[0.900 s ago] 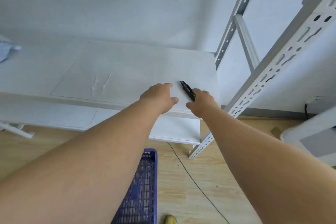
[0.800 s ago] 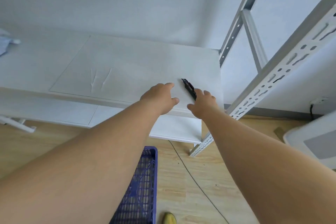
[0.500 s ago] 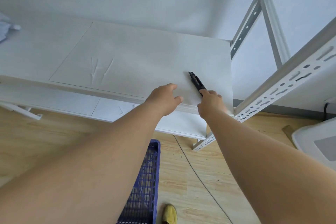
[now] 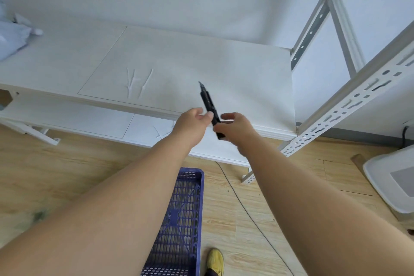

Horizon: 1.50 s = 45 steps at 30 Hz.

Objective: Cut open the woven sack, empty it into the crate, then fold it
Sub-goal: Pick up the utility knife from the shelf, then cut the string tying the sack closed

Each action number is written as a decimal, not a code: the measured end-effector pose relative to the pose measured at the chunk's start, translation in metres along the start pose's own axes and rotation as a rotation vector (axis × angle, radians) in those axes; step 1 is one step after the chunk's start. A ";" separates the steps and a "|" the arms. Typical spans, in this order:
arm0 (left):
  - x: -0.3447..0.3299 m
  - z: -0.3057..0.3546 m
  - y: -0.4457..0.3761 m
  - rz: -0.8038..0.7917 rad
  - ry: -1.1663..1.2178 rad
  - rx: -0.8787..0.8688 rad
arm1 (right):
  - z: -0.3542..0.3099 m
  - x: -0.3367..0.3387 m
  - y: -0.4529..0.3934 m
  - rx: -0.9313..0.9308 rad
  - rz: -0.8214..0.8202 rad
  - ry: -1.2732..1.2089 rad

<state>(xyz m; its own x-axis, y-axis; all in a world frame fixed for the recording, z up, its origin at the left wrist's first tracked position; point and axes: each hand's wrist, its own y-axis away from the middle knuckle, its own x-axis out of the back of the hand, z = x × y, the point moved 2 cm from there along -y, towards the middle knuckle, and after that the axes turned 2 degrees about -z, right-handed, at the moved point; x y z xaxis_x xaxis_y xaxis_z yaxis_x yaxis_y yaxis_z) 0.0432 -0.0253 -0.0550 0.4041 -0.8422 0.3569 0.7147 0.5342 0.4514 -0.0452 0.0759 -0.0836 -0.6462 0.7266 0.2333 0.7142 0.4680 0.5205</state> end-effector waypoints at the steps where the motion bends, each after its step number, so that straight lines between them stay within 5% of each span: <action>1: 0.008 -0.006 0.005 0.017 0.060 0.013 | -0.002 -0.013 0.012 0.027 -0.068 -0.004; 7: 0.065 -0.053 0.049 0.096 0.296 0.040 | 0.000 -0.076 0.082 0.090 -0.348 -0.063; 13: 0.132 -0.096 0.116 0.093 0.450 0.044 | -0.004 -0.151 0.154 0.141 -0.456 -0.113; 24: 0.232 -0.172 0.206 0.086 0.429 0.068 | 0.005 -0.288 0.235 0.125 -0.383 -0.172; 36: 0.245 -0.249 0.264 0.193 0.415 0.170 | 0.053 -0.348 0.273 -0.003 -0.521 -0.079; 45: 0.279 -0.335 0.275 0.239 0.371 0.351 | 0.113 -0.366 0.273 -0.067 -0.290 0.085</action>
<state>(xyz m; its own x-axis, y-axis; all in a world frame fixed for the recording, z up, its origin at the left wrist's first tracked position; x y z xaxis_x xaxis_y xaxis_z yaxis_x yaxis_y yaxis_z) 0.5432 -0.1376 -0.1055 0.7507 -0.6298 0.1998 0.3712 0.6522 0.6609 0.4169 -0.0060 -0.1194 -0.8425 0.5218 0.1337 0.4795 0.6134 0.6276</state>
